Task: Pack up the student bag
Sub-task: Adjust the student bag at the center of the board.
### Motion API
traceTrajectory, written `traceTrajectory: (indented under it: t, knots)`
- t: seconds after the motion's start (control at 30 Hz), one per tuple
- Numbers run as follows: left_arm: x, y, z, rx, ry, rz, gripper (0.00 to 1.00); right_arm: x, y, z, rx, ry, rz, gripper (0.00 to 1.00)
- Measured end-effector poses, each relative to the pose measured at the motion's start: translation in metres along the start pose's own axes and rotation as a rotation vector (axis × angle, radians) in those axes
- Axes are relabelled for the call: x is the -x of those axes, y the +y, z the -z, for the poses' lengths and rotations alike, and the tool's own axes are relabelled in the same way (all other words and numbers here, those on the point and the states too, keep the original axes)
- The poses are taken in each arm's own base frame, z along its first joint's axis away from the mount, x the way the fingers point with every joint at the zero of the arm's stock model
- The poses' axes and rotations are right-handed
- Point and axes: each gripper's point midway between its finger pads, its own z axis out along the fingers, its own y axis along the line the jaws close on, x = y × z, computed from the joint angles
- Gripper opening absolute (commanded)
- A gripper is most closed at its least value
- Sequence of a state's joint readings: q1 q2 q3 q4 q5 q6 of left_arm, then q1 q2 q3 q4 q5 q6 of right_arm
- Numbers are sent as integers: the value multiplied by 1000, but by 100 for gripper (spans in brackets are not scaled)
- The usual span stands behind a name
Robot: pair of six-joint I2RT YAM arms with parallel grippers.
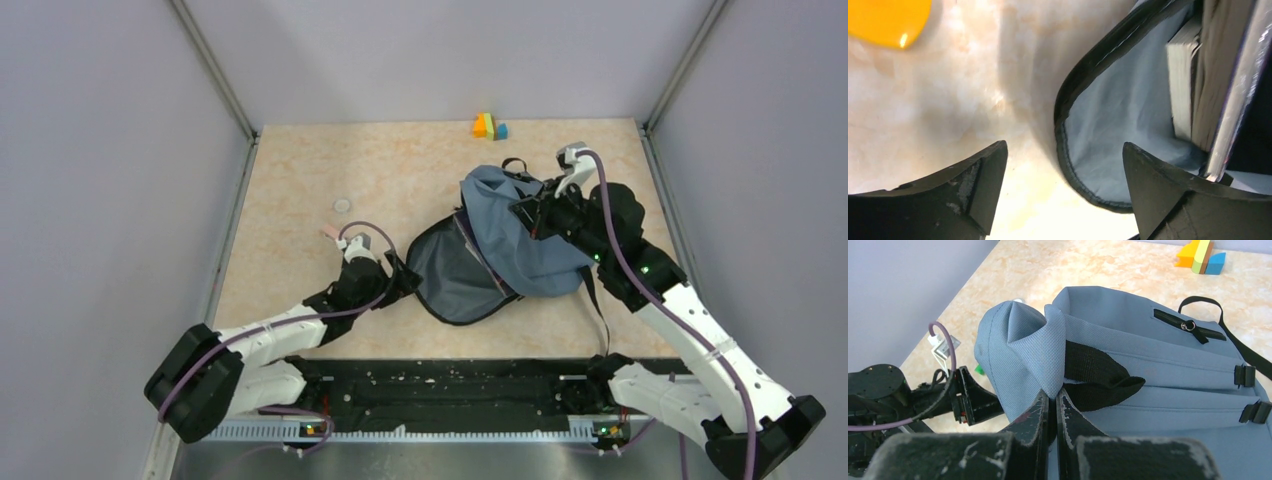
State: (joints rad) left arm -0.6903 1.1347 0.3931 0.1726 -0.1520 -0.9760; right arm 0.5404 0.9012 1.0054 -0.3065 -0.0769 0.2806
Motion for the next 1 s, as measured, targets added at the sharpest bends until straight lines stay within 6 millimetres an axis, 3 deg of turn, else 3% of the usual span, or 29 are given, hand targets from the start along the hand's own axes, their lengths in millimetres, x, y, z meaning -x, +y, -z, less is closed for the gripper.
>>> traceTrajectory:
  t: [0.1, 0.2, 0.57, 0.6, 0.7, 0.73, 0.9, 1.0]
  knots:
    - [-19, 16, 0, 7, 55, 32, 76, -1, 0, 0, -1, 2, -1, 0]
    - [-27, 19, -5, -5, 85, 62, 68, -1, 0, 0, 0, 2, -1, 0]
    - [-19, 11, -33, -82, 33, 158, 56, -3, 0, -1, 2, 6, -4, 0]
    - [-18, 9, -35, -91, 32, 158, 46, -4, 0, -1, 2, 7, -4, 0]
    - [-20, 8, -45, -104, 34, 142, 4, -3, -1, -1, 1, 5, -3, 0]
    - [-21, 7, -47, -110, 34, 136, 0, -3, -1, -1, -1, 4, -2, 0]
    - [-3, -15, -41, -212, -14, 65, 0, 1, -9, -8, -41, -16, 27, 0]
    - [32, -58, -20, -304, -70, -21, 0, 8, -19, -15, -89, -30, 64, 0]
